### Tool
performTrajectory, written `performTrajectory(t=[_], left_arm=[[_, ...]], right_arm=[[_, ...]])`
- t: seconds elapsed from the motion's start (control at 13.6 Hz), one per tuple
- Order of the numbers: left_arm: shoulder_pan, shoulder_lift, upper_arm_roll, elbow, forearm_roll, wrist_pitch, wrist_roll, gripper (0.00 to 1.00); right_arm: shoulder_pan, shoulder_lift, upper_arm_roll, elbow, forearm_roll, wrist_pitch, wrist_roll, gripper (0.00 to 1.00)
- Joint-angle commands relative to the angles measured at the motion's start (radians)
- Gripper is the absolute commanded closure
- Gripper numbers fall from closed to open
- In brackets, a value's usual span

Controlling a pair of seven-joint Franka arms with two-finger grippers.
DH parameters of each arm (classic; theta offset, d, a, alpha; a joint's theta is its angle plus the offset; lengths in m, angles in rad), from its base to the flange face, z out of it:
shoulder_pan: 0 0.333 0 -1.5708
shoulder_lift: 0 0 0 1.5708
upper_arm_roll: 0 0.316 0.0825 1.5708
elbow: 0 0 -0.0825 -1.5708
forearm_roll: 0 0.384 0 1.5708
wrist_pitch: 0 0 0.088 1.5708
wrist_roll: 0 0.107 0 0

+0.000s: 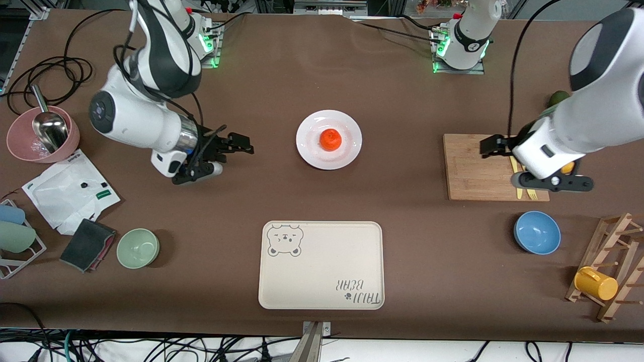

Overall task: Place orange and plate with both arms
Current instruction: 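Raise the left gripper back while the right gripper reaches the plate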

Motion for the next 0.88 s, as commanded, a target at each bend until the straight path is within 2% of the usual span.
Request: performTrajectory(t=[0.0,0.15,0.22,0.29,0.37,0.59,0.81], left_arm=[[-0.153,-0.085,0.245,-0.05,-0.067,0.004,0.162,0.0],[-0.226,-0.147,0.409,-0.134,-0.145,0.088,0.175,0.0],[-0.23,-0.199,0.445,-0.219,-0.16,0.185,0.175,0.0],[-0.232,-0.261,0.448,-0.311,-0.16,0.281,0.172,0.0],[-0.247,-0.29,0.45,-0.353,-0.16,0.304,0.173,0.0],[-0.293,-0.319,0.488,-0.384,-0.154,0.306,0.172,0.0],[-0.284,-0.323,0.487,-0.398,-0.153,0.294,0.172,0.0]], right_arm=[[-0.01,0.059,0.01,-0.027,0.169,0.042,-0.15,0.0],[-0.01,0.089,0.01,-0.066,0.296,0.079,-0.244,0.0],[-0.01,0.095,0.019,-0.095,0.323,0.115,-0.287,0.0],[-0.01,0.101,0.041,-0.128,0.353,0.164,-0.329,0.0],[-0.01,0.112,0.061,-0.153,0.395,0.189,-0.364,0.0],[-0.009,0.119,0.137,-0.253,0.586,0.307,-0.494,0.0],[-0.009,0.122,0.183,-0.32,0.749,0.364,-0.611,0.0]])
